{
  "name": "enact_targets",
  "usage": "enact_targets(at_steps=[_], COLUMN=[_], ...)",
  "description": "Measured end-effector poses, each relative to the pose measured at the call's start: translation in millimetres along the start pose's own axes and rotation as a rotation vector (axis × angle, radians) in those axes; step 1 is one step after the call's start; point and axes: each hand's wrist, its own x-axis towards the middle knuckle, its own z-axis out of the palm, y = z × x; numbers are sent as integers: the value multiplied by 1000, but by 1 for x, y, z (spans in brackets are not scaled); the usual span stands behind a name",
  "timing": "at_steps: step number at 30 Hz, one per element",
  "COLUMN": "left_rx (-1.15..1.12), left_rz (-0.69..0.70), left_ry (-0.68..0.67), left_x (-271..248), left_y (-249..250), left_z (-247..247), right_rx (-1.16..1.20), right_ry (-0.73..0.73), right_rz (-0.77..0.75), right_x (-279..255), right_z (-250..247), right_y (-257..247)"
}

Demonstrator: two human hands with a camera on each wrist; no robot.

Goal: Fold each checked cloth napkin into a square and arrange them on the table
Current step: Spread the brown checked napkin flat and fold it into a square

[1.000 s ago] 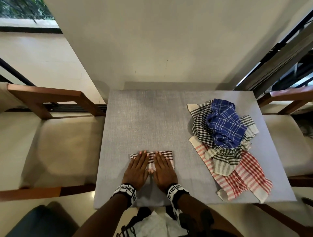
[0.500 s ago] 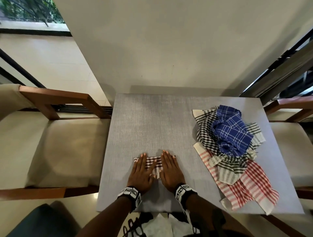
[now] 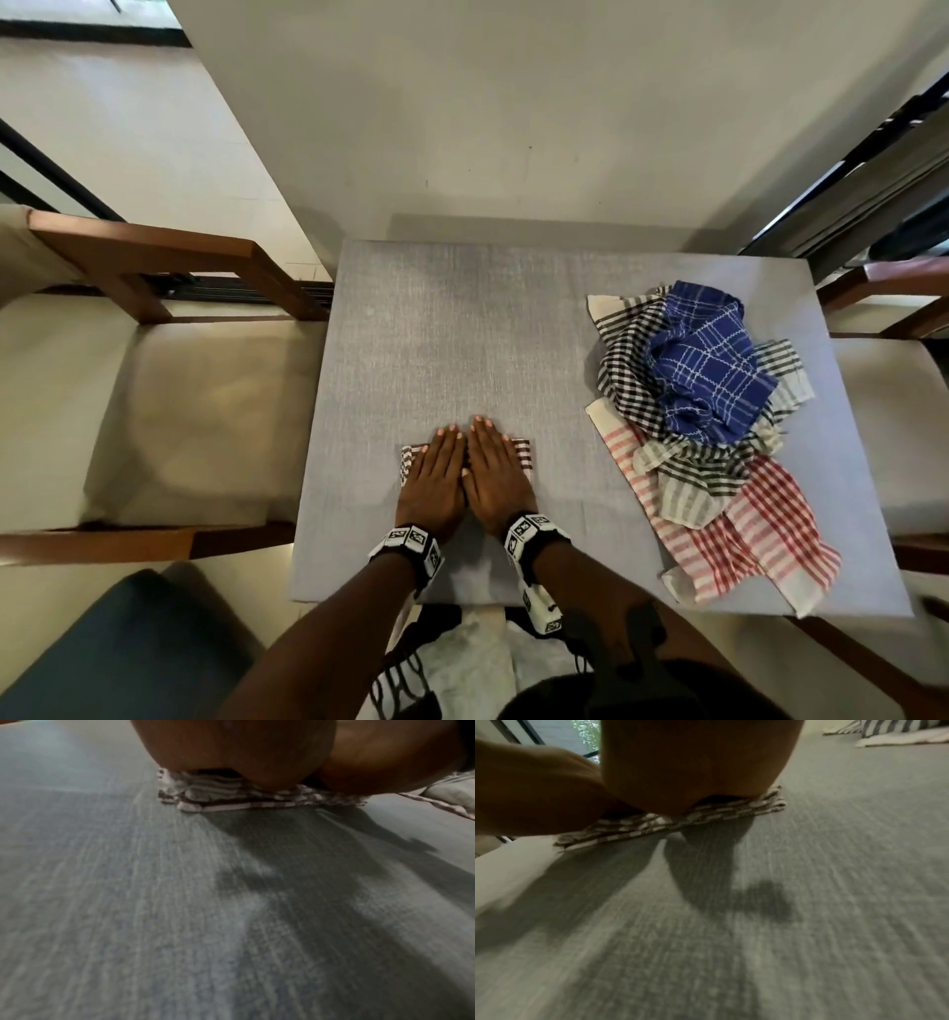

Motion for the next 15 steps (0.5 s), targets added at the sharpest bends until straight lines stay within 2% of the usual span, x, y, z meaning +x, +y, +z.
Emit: enact_targets(at_steps=[3, 9, 13, 15], left_rx=[15, -75, -22, 1], left_rz=[1, -105, -131, -97], left_ry=[16, 69, 68, 93], left_x=[-1, -13, -13, -12], left_y=[-10, -37, -31, -23], left_z=[-2, -6, -10, -13], right_rx=[-84, -110, -103, -106], right_ry=[3, 32, 55, 61], right_rz=[7, 132, 153, 128], right_x=[-6, -19, -21, -19], right_z=[-2, -10, -14, -18], right_y=[9, 29, 26, 23])
